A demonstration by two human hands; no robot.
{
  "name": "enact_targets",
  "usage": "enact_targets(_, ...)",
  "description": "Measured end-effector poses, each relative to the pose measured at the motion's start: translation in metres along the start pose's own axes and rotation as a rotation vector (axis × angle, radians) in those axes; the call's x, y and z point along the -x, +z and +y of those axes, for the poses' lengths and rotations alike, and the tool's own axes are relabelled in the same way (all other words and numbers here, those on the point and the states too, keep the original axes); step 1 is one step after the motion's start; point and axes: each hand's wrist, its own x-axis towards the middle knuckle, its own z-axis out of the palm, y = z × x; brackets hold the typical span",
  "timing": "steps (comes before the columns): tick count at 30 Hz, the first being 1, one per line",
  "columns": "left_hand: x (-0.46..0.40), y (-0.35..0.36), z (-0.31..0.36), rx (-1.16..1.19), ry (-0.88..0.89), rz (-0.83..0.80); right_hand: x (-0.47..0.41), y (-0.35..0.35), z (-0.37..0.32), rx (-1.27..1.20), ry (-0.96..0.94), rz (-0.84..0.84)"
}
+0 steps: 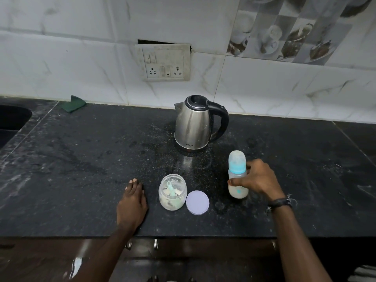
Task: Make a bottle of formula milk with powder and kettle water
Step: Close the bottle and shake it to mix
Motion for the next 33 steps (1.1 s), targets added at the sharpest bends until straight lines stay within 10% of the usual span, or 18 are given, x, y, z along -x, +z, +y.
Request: enact_targets(33, -0.001, 0.002, -0.001, 0.013, 0.011, 0.019, -0.010, 0.007, 0.016, -0.266, -0.154, -0.208)
